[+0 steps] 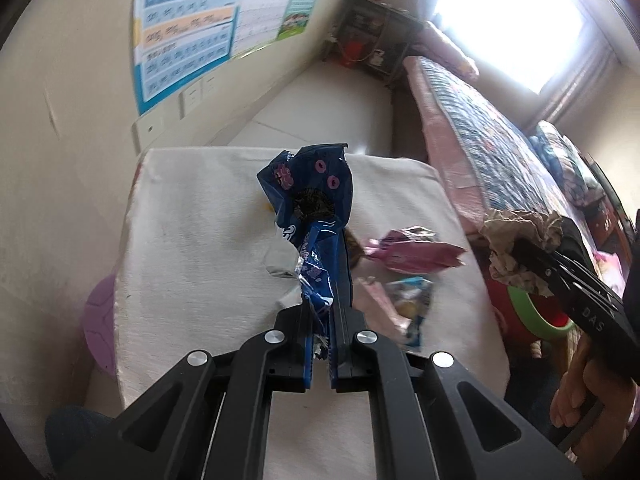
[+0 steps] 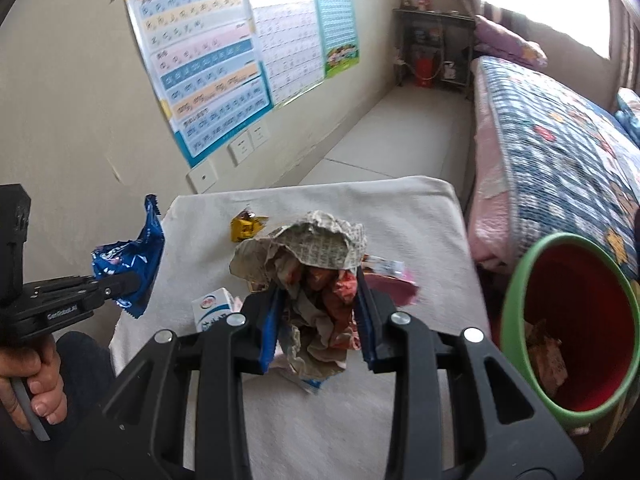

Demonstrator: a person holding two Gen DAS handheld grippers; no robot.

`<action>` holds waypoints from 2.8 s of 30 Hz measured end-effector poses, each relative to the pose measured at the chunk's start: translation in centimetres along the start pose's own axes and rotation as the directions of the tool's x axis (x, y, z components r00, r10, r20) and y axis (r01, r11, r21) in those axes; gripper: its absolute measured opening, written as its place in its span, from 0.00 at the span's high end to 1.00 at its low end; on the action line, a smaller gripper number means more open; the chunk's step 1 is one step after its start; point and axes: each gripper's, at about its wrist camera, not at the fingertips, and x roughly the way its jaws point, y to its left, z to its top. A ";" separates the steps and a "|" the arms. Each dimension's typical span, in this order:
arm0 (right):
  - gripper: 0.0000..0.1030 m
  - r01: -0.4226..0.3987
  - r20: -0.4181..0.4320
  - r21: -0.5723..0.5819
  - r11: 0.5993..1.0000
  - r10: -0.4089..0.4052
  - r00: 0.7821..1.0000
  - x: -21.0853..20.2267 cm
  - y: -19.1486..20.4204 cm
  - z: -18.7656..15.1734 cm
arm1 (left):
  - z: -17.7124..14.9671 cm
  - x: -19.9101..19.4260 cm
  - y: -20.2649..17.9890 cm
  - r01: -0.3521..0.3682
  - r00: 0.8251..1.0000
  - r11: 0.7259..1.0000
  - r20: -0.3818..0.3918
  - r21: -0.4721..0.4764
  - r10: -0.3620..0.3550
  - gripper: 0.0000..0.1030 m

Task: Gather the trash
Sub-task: 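Carry the blue wrapper and crumpled paper over the red bucket, then open both grippers to drop the wrapper and paper into the bucket, then move both open grippers back to the trash pile on the table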

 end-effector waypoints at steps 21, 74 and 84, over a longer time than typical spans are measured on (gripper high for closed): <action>0.69 0.123 0.102 0.179 0.976 -0.142 0.985 -8.3 -11.1 -2.3 | 0.3 -0.7 -14.1 0.135 0.991 0.968 -0.006 0.209 -0.137 0.97; 0.15 0.273 0.061 0.418 0.866 -0.327 0.943 -11.0 -28.1 -6.2 | 1.5 9.1 -33.2 0.366 0.923 0.891 -0.225 0.269 -0.312 0.11; 0.05 0.278 0.080 0.384 0.881 -0.332 0.940 -11.9 -25.0 -5.7 | 1.5 5.8 -28.8 0.300 0.951 0.920 -0.153 0.254 -0.268 0.08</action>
